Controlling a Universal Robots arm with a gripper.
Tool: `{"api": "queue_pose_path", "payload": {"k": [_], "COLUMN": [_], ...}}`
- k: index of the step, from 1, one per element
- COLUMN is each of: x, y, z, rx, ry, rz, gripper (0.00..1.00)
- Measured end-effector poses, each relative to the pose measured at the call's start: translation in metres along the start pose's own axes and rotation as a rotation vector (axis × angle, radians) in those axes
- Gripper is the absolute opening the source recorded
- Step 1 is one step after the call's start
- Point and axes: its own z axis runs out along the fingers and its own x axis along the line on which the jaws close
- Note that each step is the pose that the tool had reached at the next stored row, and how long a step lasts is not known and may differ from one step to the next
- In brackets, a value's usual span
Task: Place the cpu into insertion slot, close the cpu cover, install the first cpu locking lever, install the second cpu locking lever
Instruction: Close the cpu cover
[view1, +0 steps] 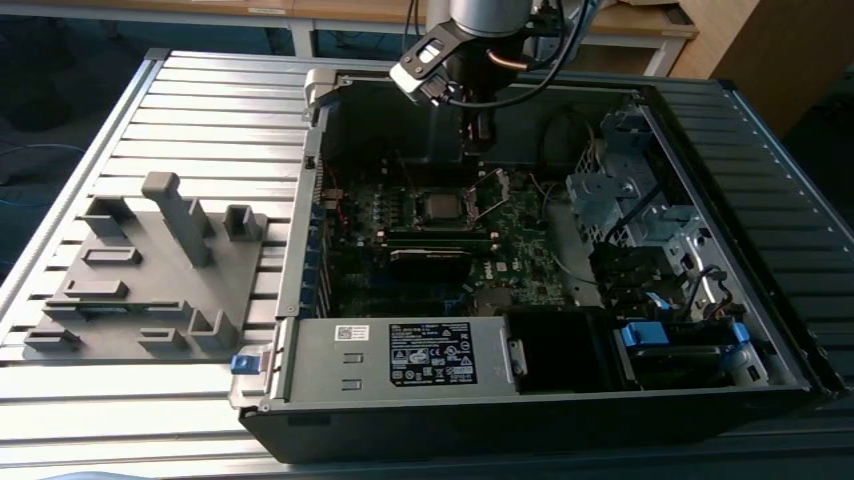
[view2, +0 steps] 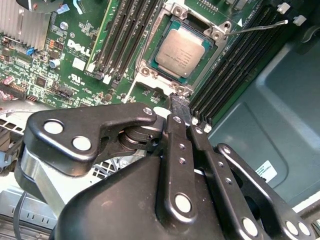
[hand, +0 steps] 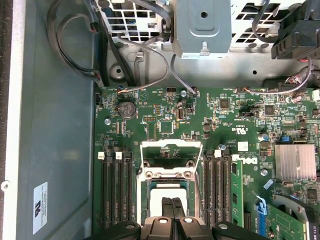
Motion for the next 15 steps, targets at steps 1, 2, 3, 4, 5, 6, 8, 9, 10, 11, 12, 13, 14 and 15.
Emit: {"api": "queue_pose_path", "payload": {"k": [1,2,3,4,5,6,8,9,10,11,12,13,14,15], "x": [0.0000,0.0000,0.0010,0.0016,0.0016,0.0016,0.0016,0.0016,0.0016,0.0016,0.0017,0.0019,0.0021,0.0023], "y": [0.0000,0.0000,0.0000,0.0011,0.0011,0.0011,0.0012,0.0014,0.0017,0.0020,0.0024,0.0029,0.0038,0.0047], "z": [0.0000,0.0000,0.0002,0.0003,0.0003,0.0003,0.0003,0.0004,0.0004,0.0004,0.0005,0.0006,0.0007,0.0008], "rx": [0.0000,0.0000,-0.0001,-0.0001,-0.0001,-0.0001,-0.0001,-0.0001,-0.0001,-0.0001,-0.0001,-0.0001,0.0000,-0.0001], "ry": [-0.0001,0.0000,0.0001,0.0001,0.0001,0.0001,0.0000,0.0001,0.0002,0.0002,0.0001,0.0000,0.0000,0.0001], "rz": [0.000,0.000,0.000,0.000,0.000,0.000,0.000,0.000,0.000,0.000,0.000,0.000,0.000,0.000], "gripper": [0.10,0.10,0.10,0.10,0.10,0.10,0.10,0.10,0.10,0.10,0.10,0.10,0.10,0.10]}}
